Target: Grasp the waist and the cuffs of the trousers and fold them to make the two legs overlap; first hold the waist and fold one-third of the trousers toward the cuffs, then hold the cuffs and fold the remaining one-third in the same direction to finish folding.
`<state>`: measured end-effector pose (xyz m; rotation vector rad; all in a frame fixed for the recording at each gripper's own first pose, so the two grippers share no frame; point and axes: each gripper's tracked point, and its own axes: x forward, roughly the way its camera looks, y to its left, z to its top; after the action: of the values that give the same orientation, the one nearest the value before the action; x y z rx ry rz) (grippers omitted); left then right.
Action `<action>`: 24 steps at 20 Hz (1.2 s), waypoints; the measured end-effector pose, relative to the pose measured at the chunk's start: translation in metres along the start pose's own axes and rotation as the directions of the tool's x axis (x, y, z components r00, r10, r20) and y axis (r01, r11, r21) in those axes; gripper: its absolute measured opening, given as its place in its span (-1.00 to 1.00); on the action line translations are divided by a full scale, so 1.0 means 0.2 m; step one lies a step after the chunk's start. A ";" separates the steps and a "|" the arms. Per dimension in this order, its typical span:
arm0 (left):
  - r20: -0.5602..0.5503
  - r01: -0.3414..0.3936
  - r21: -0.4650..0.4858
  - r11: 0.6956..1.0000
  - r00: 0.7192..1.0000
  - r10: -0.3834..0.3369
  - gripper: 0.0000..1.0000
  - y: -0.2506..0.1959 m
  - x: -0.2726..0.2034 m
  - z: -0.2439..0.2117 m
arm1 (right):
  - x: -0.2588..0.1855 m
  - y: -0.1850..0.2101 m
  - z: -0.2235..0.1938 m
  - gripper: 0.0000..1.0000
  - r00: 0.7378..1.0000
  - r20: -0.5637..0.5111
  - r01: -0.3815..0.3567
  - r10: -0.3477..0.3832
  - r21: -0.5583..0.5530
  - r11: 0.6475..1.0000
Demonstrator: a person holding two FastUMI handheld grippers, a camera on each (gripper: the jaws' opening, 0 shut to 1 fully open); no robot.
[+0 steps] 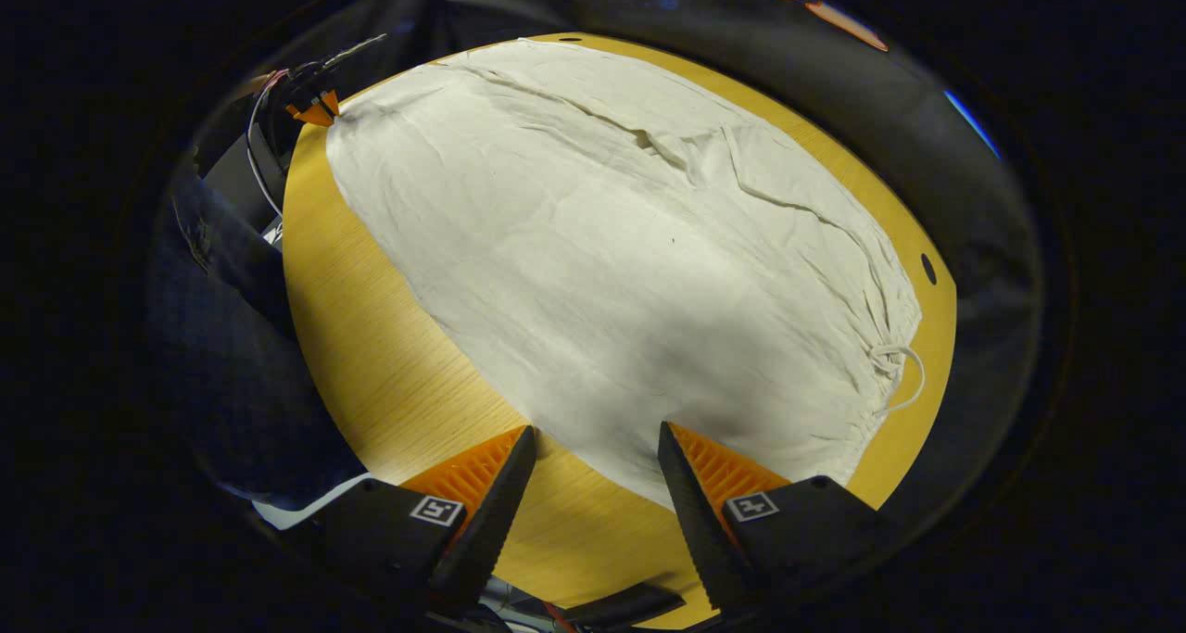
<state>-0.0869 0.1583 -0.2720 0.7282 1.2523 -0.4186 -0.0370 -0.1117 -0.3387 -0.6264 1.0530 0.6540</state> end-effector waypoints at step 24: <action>-0.005 -0.077 -0.034 0.996 0.997 0.077 -1.00 0.10 -0.04 0.10 | -0.08 -0.20 0.17 -0.95 0.972 0.073 0.208 -0.222 0.163 0.964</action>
<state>-0.0619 0.1569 -0.2574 0.7460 1.2278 -0.3323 0.0068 -0.1154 -0.3049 -0.5611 0.9259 0.4026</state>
